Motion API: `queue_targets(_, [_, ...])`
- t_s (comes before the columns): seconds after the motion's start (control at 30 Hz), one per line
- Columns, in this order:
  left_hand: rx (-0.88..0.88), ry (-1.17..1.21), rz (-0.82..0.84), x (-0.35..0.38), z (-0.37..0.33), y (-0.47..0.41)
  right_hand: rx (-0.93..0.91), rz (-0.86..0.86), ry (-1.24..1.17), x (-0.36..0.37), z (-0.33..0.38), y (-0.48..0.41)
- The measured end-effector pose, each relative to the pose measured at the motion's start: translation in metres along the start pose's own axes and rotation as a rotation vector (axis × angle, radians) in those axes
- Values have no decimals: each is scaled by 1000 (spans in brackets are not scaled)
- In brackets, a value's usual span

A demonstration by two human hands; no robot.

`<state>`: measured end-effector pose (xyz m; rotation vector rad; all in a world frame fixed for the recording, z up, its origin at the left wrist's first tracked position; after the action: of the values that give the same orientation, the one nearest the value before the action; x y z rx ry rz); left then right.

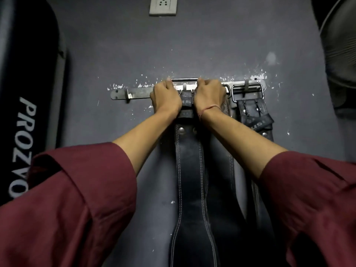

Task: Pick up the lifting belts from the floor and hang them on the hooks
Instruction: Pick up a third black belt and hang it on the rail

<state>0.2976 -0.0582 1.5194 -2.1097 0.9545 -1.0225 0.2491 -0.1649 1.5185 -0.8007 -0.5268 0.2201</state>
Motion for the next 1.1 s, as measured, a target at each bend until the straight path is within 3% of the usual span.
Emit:
queue_targets(0.43, [-61, -107, 43, 17, 8, -12, 66, 13, 99, 10, -9, -10])
queue_targets(0.67, [-42, -44, 28, 0, 23, 18, -68, -22, 56, 0, -23, 19])
queue_targets(0.73, [-57, -26, 32, -9, 28, 33, -85, -29, -72, -9, -28, 38])
queue_targets(0.83, [-30, 62, 129, -31, 37, 74, -124, 115, -209, -21, -46, 74])
queue_targets(1.0, [113, -11, 261, -81, 82, 137, -168, 207, -156, -57, -78, 144])
queue_targets(1.1, [52, -97, 310, -133, 116, 182, -68, 244, -53, -93, -104, 200])
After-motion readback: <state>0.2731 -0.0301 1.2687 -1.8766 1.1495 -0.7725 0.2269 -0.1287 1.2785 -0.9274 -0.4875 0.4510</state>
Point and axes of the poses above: each hand's wrist, its own y-axis away from the middle knuckle, its own x-axis out of the palm, z = x × y, the point moved 3 cm from there along -y, towards the middle knuckle, and after that the axes turned 15 degrees about -z, right-handed, at the moved point
